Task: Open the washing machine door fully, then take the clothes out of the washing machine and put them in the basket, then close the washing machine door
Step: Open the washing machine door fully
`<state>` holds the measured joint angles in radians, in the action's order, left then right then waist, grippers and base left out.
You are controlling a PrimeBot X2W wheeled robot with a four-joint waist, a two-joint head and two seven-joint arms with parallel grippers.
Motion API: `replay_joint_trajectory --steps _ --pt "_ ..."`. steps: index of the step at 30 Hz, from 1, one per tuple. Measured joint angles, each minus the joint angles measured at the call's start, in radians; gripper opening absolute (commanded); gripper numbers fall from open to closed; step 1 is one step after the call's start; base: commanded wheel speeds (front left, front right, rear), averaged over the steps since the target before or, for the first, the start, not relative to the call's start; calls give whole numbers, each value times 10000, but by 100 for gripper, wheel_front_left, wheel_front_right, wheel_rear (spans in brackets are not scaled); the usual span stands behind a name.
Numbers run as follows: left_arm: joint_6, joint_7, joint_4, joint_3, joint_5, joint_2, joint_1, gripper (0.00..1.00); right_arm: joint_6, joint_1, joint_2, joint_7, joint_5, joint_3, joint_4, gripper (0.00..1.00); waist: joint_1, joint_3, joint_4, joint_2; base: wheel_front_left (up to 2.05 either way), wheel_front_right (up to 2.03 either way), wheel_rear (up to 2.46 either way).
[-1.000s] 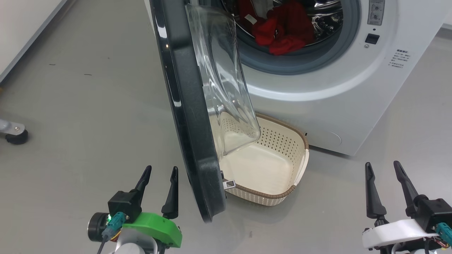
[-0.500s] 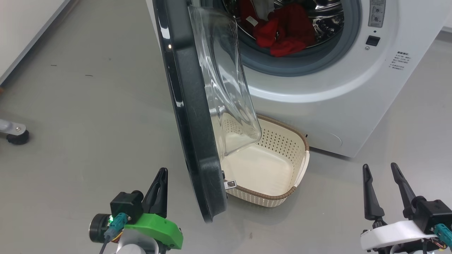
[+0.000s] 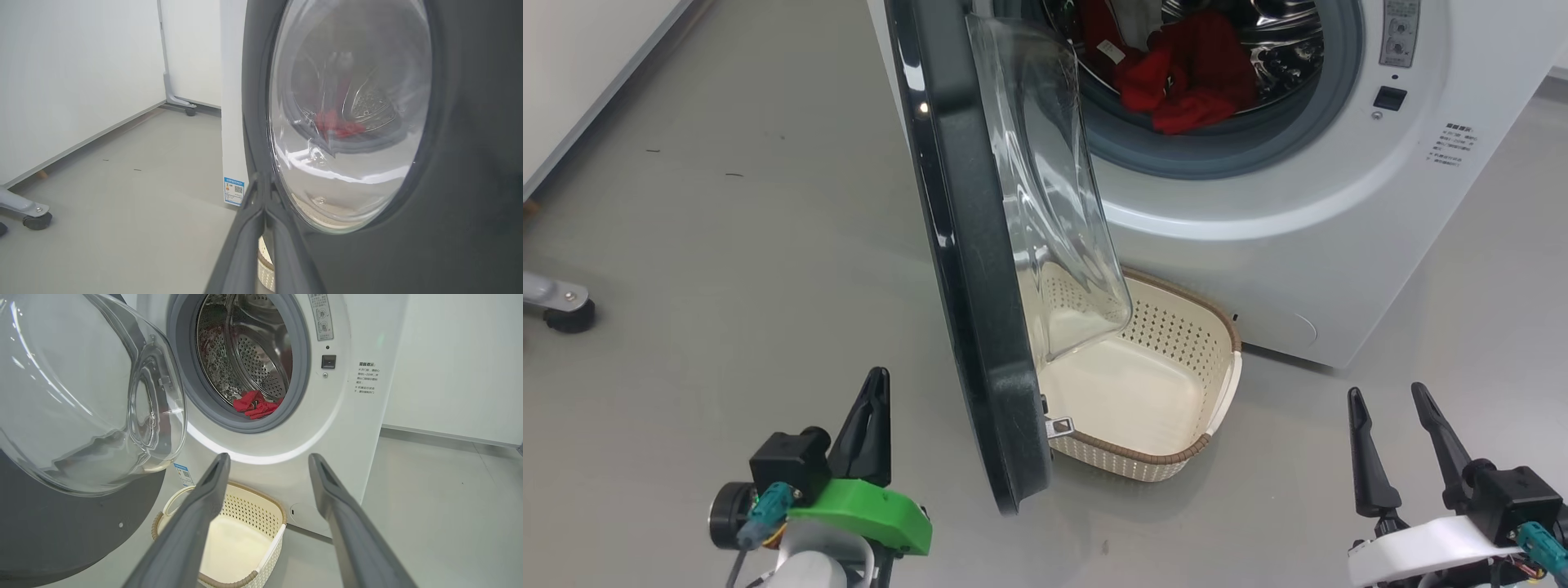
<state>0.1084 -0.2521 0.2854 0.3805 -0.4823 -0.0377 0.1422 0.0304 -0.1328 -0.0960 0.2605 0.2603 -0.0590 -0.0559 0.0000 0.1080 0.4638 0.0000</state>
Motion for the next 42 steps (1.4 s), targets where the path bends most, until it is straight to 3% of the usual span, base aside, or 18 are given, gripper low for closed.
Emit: replay_joint_trajectory --steps 9,16,22,26,36,42 --pt "10 -2 -2173 -972 483 0 665 0 161 -12 69 2 -92 107 -48 100 0 11 64 0 0 0 0" --pt "21 -50 -4458 -1014 901 4 1401 0 284 -16 125 2 -188 157 -50 100 0 25 110 0 0 0 0" --pt "-15 -59 -6036 -109 809 6 1744 0 393 -15 176 0 -251 140 -75 100 0 33 82 0 0 0 0" --pt "-297 -59 -6573 769 656 -2 1750 0 447 -14 198 0 -259 107 -130 100 0 28 23 0 0 0 0" --pt "-986 38 -6151 3049 345 -35 1085 0 508 -13 267 2 -330 92 -211 100 0 26 -132 0 0 0 0" --pt "-1141 817 -5417 3643 253 -121 446 0 569 -13 299 0 -345 128 -244 100 0 30 -145 0 0 0 0"
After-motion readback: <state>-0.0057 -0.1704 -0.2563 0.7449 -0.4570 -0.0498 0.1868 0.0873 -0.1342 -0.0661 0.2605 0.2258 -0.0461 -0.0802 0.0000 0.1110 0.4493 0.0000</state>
